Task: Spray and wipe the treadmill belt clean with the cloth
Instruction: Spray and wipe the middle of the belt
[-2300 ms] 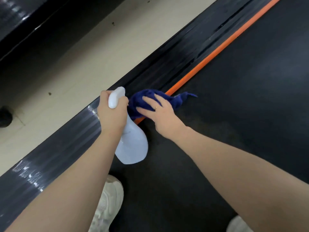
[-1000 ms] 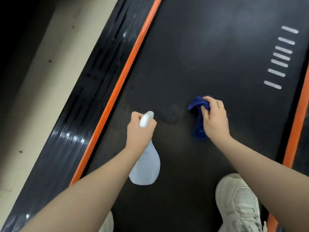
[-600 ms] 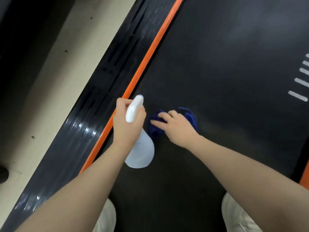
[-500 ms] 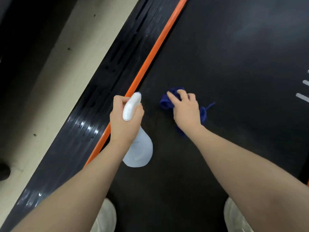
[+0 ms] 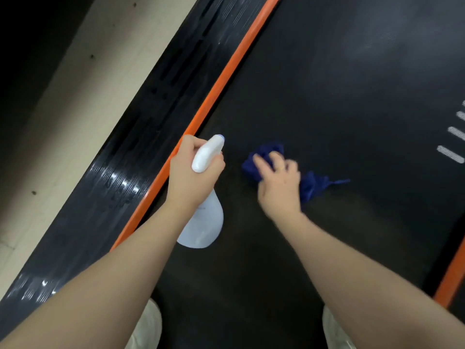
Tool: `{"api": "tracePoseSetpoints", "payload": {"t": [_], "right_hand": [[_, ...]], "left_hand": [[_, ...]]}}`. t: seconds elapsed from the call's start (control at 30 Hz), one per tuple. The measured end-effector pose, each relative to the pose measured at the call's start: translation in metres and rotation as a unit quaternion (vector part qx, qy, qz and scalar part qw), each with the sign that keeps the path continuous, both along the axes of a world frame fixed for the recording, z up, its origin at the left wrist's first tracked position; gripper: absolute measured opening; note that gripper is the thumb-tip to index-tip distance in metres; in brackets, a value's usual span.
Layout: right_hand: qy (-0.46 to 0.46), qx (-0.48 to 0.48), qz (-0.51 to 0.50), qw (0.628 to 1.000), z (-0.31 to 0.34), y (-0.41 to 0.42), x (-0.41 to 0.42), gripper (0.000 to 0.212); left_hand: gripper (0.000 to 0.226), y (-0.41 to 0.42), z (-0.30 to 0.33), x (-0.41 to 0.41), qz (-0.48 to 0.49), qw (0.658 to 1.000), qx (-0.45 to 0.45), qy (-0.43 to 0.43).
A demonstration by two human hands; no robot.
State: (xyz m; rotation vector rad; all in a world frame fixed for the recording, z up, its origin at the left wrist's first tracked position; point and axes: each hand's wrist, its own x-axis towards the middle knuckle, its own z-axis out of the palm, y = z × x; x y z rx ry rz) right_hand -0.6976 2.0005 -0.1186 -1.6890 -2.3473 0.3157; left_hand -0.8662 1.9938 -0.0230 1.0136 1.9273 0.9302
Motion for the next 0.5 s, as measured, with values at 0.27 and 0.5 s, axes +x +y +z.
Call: {"api": "tracePoseSetpoints", "payload": {"t": [0.27,0.5], "right_hand": [[-0.093,0.0,0.016,0.995,0.007,0.043,0.071,0.06],[-0.079,-0.048,0.086,0.992,-0.001,-0.03,0.017,0.064]], "left_hand": [[0.016,0.007,0.0,0.013,-0.116,0.993,-0.036,-0.002],[0.017,0.026,-0.003,0.015,-0.172,0.983,-0.061,-0.032]]}}
